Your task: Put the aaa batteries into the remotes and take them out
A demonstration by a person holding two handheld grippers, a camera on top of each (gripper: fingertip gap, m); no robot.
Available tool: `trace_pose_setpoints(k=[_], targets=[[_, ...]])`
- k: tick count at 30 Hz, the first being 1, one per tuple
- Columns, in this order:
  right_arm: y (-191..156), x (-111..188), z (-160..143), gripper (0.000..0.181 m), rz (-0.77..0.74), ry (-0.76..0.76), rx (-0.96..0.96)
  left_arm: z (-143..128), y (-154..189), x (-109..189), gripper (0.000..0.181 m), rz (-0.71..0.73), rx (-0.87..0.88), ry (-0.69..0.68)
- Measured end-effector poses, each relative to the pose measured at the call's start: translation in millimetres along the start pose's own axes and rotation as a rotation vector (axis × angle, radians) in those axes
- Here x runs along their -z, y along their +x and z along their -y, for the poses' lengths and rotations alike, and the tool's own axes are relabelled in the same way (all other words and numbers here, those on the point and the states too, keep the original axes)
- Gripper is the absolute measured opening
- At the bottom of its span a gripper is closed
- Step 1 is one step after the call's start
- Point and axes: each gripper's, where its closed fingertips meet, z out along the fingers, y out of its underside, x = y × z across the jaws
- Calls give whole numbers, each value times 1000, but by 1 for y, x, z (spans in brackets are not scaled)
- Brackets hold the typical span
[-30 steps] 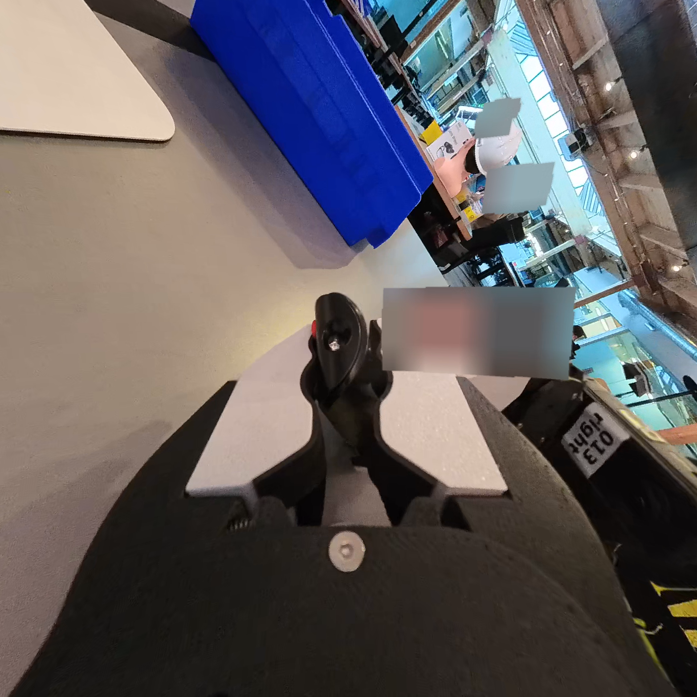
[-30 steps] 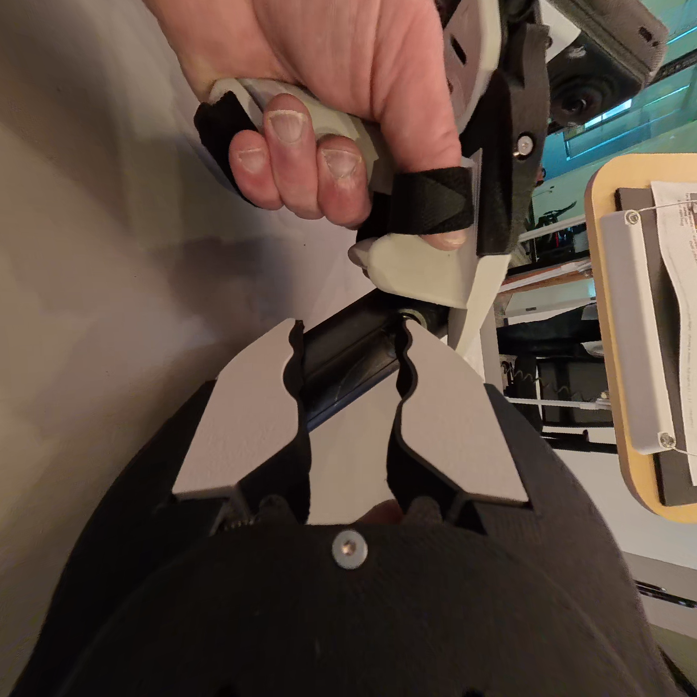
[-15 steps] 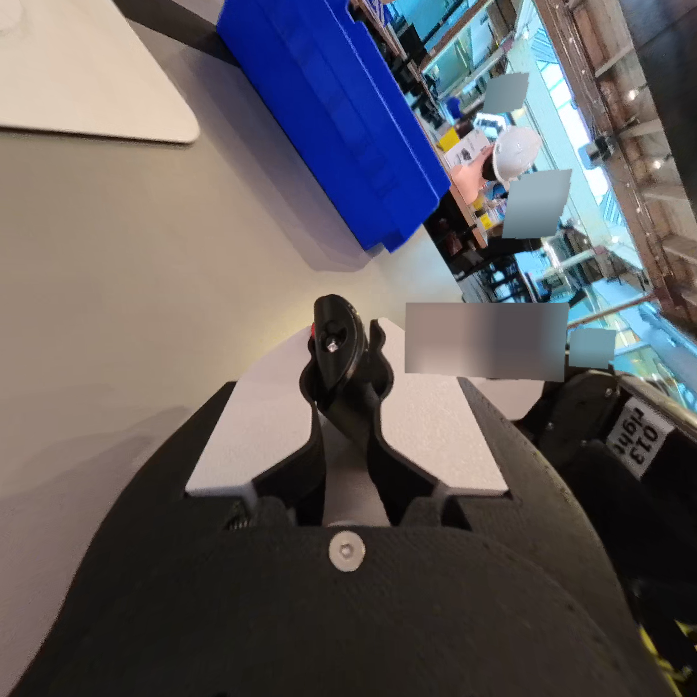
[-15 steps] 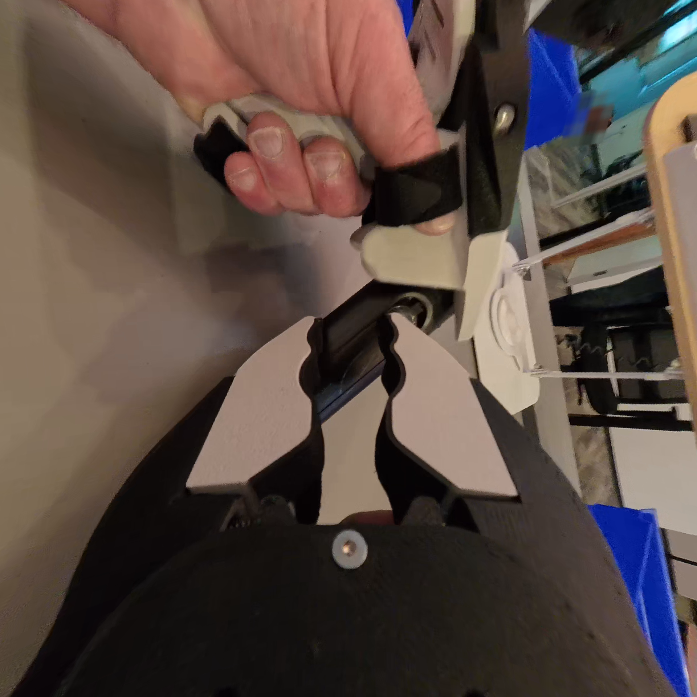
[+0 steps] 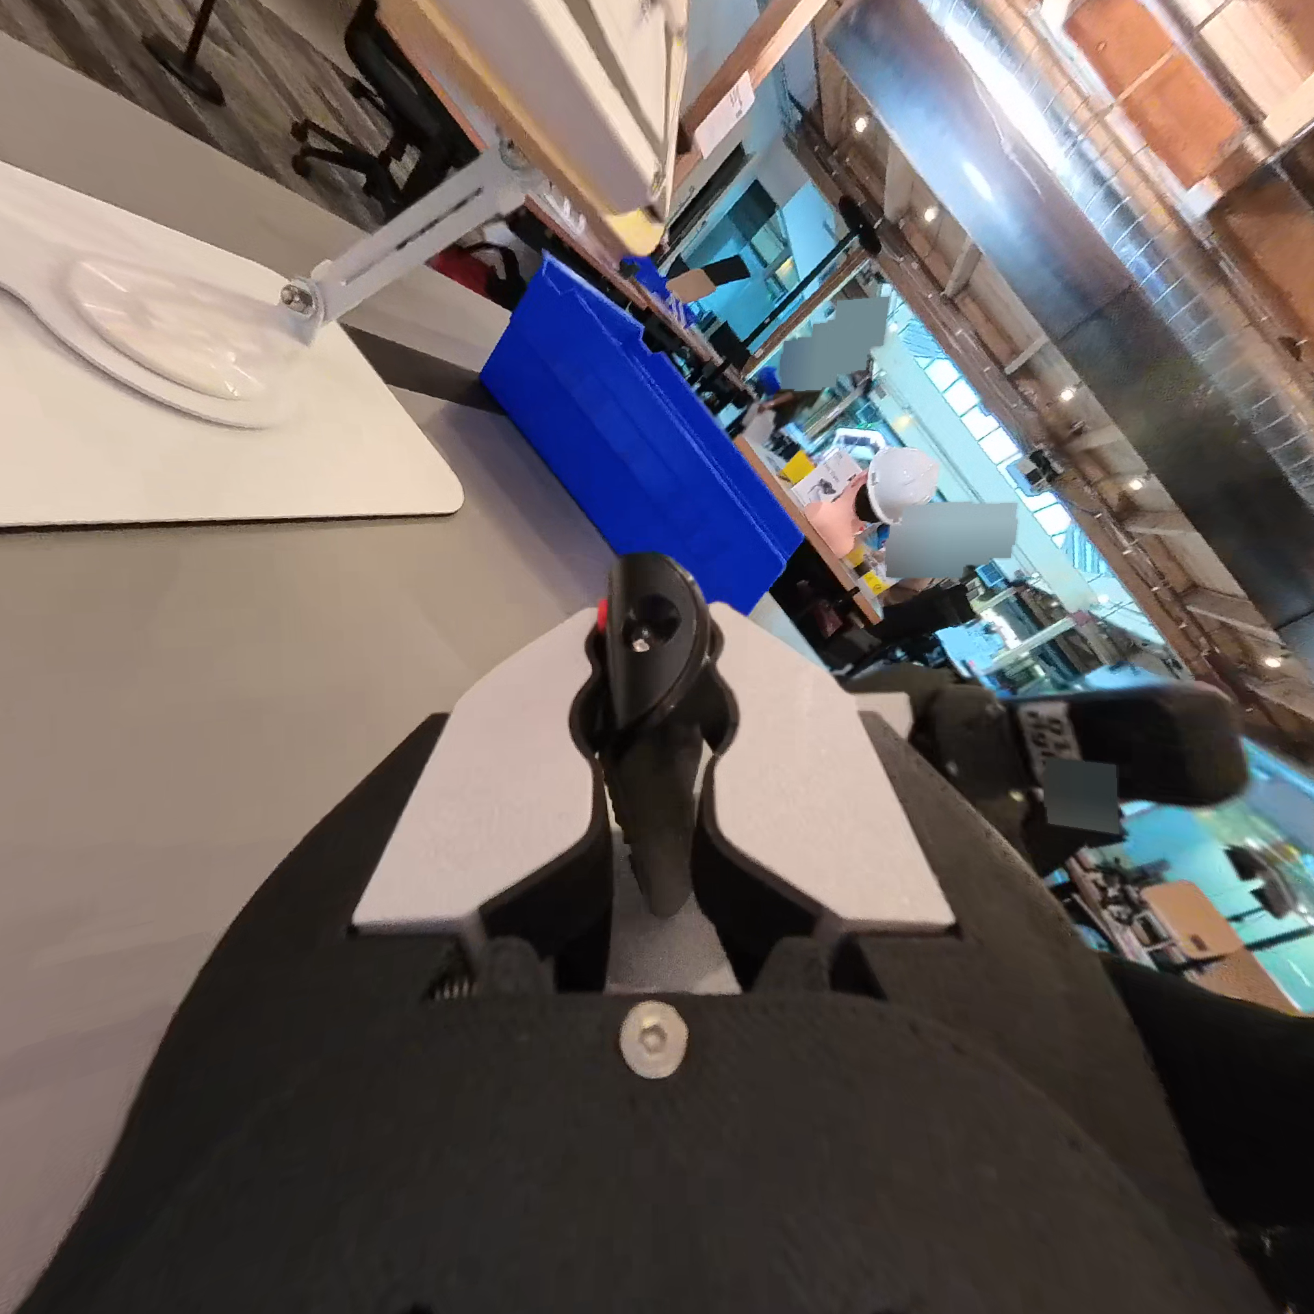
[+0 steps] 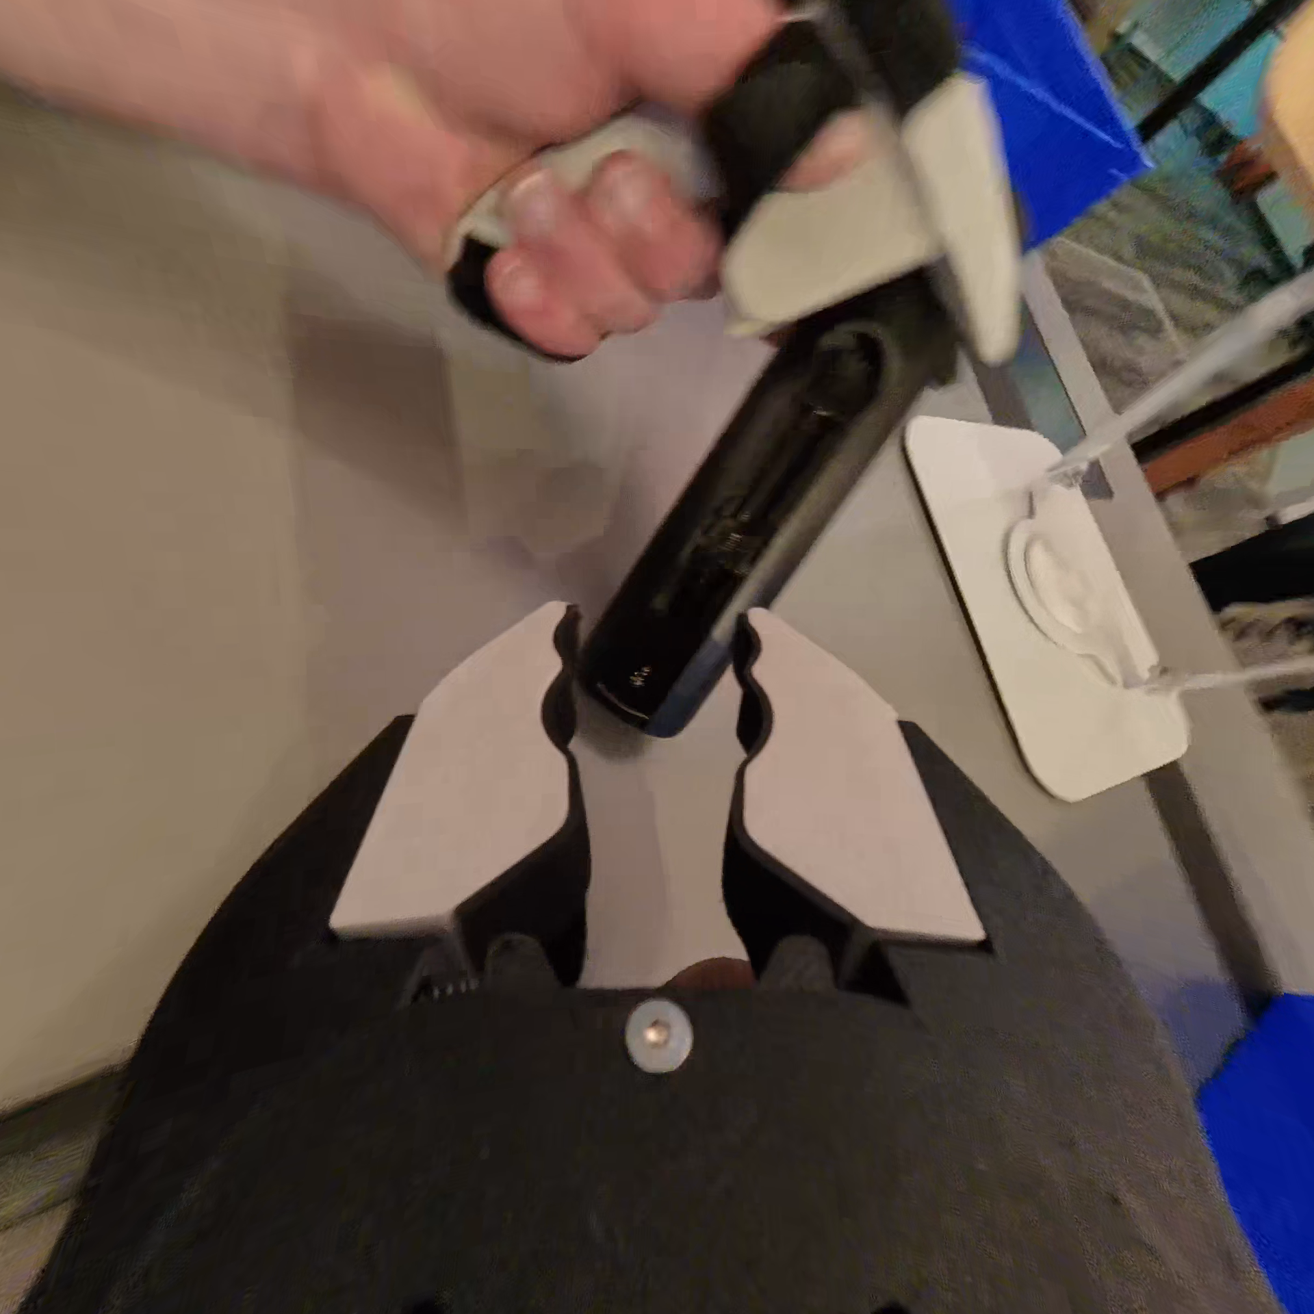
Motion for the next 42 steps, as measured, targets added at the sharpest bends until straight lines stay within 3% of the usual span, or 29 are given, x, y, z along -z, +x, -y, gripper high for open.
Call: trace_pose_setpoints(k=[3, 5, 9, 10, 13, 14, 17, 22, 27, 30, 33, 37, 42], targets=[[15, 1, -15, 70, 68, -7, -219, 11, 16, 4, 23, -77, 12, 44], [8, -3, -15, 71, 132, 12, -264, 13, 33, 5, 22, -156, -2, 66], [-16, -4, 7, 58, 313, 81, -352, 13, 62, 5, 23, -270, -42, 72], [-18, -2, 11, 44, 348, 101, -379, 14, 67, 7, 23, -290, -51, 90], [-24, 5, 15, 33, 466, 137, -469, 10, 80, 12, 27, -329, -146, 75], [-27, 10, 18, 22, 527, 156, -501, 7, 86, 14, 29, -353, -166, 50], [-38, 21, 17, 19, 661, 134, -504, -7, 87, 19, 45, -299, -269, -41], [-56, 22, 4, 18, 746, 22, -477, -26, 71, 29, 57, -187, -355, -123], [-61, 33, -21, 18, 810, -101, -547, 1, 54, 65, 63, -33, -492, -100], [-68, 35, -31, 19, 850, -145, -544, 56, 30, 111, 64, 244, -697, -58], [-75, 32, -40, 19, 863, -195, -509, 120, -12, 163, 60, 581, -900, -122], [-81, 33, -41, 19, 874, -196, -474, 175, -91, 192, 54, 833, -980, -420], [-80, 35, -40, 19, 888, -163, -475, 190, -211, 198, 55, 1008, -945, -917]])
